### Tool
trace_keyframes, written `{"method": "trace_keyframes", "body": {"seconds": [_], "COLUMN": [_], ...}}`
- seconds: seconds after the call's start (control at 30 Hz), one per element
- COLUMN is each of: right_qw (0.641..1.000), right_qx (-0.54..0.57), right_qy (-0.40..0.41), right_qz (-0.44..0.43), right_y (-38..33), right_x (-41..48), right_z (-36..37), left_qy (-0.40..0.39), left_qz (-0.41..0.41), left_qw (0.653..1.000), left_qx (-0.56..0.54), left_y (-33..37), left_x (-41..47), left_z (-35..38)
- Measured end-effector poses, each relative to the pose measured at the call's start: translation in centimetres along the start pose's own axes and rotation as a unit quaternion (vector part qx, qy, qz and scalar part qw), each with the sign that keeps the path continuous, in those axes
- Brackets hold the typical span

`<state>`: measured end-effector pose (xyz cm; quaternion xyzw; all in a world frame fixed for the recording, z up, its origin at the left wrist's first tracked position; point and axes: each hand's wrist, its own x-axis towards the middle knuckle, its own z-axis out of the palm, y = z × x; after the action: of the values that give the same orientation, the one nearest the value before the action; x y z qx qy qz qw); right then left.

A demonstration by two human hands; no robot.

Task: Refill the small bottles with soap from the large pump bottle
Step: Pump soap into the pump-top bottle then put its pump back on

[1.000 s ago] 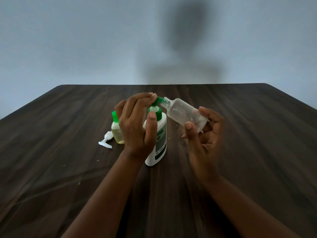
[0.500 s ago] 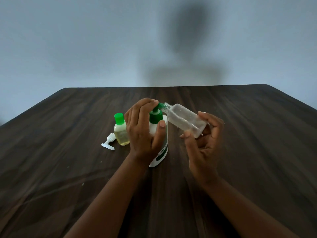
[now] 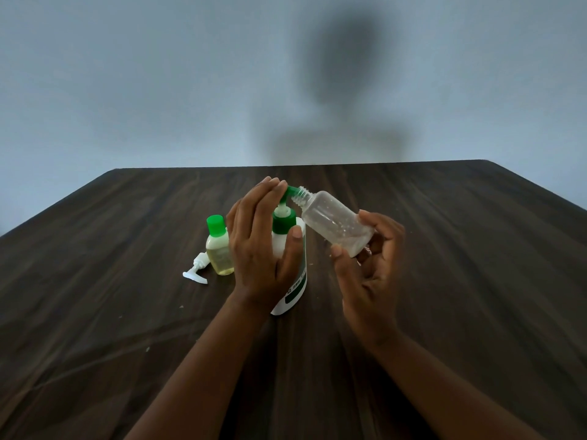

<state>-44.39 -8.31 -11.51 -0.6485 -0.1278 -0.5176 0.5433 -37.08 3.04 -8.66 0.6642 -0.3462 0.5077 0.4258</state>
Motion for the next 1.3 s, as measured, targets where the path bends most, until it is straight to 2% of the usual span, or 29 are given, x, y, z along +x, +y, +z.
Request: {"method": "trace_keyframes", "body": {"seconds": [0.17,0.6,0.87,1.3], "right_qw": [1.000,1.000,1.000,1.000], "right_qx": [0.007,0.011,0.009,0.010], "right_qy": [-0.003,-0.004,0.000,-0.002], "right_qz": [0.010,-0.009,-0.007,-0.016], "right_y": [0.1,0.1,0.0,-0.1], "right_x": [-0.3,-0.1,-0.2,-0.1], "right_z": [-0.2,0.0,-0.1,0.2], "left_qy": [-0.010,-0.040,0.008,0.002], "left_qz": [-0.013,0.009,0.009,0.000], "left_qw": [0.999,0.998,1.000,1.000], "left_qx": [-0.049,-0.046,-0.027,-0.031], "left_y": [-0.3,-0.1,-0.1,0.4], "left_x": [-0.4,-0.4,-0.1,0.1], "left_z": [0.2,0.2,0.2,-0.1]}}
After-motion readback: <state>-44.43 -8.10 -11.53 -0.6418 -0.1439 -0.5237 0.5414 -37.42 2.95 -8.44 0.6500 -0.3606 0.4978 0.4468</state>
